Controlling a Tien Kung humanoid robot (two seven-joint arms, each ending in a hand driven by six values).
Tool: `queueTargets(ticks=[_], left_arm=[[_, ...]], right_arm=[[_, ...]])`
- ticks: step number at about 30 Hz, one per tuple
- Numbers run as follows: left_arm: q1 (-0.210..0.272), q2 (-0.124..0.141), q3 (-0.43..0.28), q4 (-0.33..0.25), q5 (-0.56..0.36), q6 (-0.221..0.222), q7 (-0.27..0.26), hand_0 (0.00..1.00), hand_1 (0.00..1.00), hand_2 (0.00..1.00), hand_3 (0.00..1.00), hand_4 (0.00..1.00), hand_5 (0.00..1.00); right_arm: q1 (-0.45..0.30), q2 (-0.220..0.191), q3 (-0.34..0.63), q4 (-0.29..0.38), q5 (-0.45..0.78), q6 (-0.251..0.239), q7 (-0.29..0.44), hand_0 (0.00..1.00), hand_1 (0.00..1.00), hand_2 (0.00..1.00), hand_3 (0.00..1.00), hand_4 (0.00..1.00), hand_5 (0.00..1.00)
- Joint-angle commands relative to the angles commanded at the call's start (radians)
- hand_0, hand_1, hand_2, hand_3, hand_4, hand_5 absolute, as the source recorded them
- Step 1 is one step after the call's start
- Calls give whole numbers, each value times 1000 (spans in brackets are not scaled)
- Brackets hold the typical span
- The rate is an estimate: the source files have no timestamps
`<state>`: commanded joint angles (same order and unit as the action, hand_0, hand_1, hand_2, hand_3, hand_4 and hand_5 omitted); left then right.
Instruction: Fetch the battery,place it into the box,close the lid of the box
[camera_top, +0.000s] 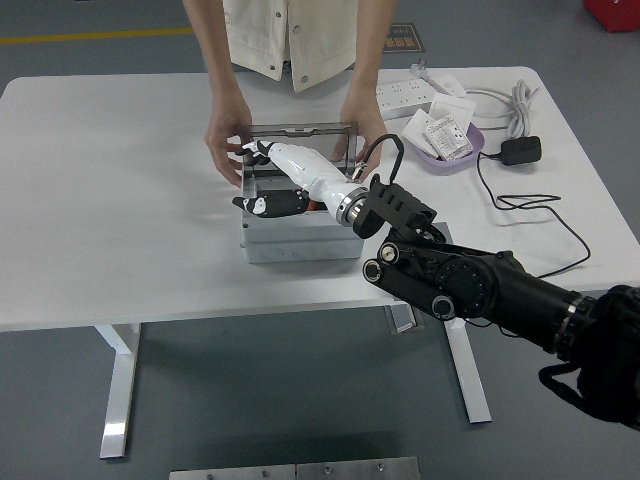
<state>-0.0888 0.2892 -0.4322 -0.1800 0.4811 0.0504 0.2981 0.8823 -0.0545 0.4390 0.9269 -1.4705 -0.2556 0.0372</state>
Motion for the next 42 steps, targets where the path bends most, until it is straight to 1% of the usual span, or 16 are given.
queueTargets(ticks=[1, 2, 8, 9, 10, 16, 20, 21, 26, 27, 30, 32, 33, 38, 39, 42], left_arm=[[1, -1, -1, 0, 0, 0, 0, 573, 587, 504, 555, 523, 2], [3, -2, -2, 0, -1, 0, 0, 573, 587, 504, 555, 523, 2], [6, -4, -3, 0, -2, 0, 0, 573, 587, 504, 555, 523, 2], [5, -4, -3, 0, -2, 0, 0, 573, 587, 504, 555, 523, 2], [5, -4, -4, 0, -1, 0, 0, 573, 587, 504, 555, 523, 2], [-4, 0, -8, 0, 7, -2, 1, 573, 587, 504, 555, 523, 2], [-9, 3, -9, 0, 10, -4, 3, 573, 587, 504, 555, 523, 2], [-10, 3, -10, 0, 11, -4, 3, 573, 587, 504, 555, 523, 2], [-15, 7, -9, 0, 13, -7, 5, 573, 587, 504, 555, 523, 2], [-16, 8, -9, 0, 13, -7, 5, 573, 587, 504, 555, 523, 2], [-16, 9, -8, 0, 13, -8, 7, 573, 587, 504, 555, 523, 2], [-16, 9, -7, 0, 12, -9, 7, 573, 587, 504, 555, 523, 2], [-16, 9, -6, 0, 12, -9, 7, 573, 587, 504, 555, 523, 2], [-18, 8, -6, 0, 14, -10, 7, 573, 587, 504, 555, 523, 2], [-19, 8, -7, 0, 15, -10, 7, 573, 587, 504, 555, 523, 2], [-20, 9, -7, 0, 16, -10, 7, 573, 587, 504, 555, 523, 2]], right_arm=[[-10, -11, 19, 24, -6, 7, -7, 836, 756, 744, 832, 809, 453], [-22, -28, 42, 51, -15, 14, -15, 764, 654, 664, 769, 791, 461], [-28, -82, 120, 167, -35, 26, -21, 764, 654, 664, 769, 791, 461], [-20, -86, 124, 173, -34, 26, -19, 596, 509, 565, 684, 775, 463], [-8, -87, 125, 172, -31, 26, -17, 596, 509, 565, 684, 775, 463], [89, -70, 91, 79, 8, 36, 3, 611, 515, 560, 668, 769, 458], [151, -42, 47, -3, 46, 42, 14, 611, 515, 560, 668, 769, 458], [163, -36, 37, -24, 55, 43, 15, 660, 587, 611, 680, 765, 453], [217, -16, -17, -129, 108, 55, 19, 660, 587, 611, 680, 765, 453], [224, -14, -25, -148, 118, 57, 19, 797, 741, 738, 739, 797, 496], [237, -12, -48, -191, 148, 64, 20, 797, 741, 738, 739, 797, 496], [239, -11, -58, -208, 164, 67, 21, 797, 741, 738, 739, 797, 496], [239, -10, -62, -216, 171, 67, 22, 827, 770, 765, 769, 832, 549], [235, -4, -80, -243, 197, 64, 27, 827, 770, 765, 769, 832, 549], [234, -3, -83, -247, 201, 63, 28, 843, 788, 783, 789, 858, 590], [230, 2, -91, -253, 208, 60, 30, 843, 788, 783, 789, 858, 590]])
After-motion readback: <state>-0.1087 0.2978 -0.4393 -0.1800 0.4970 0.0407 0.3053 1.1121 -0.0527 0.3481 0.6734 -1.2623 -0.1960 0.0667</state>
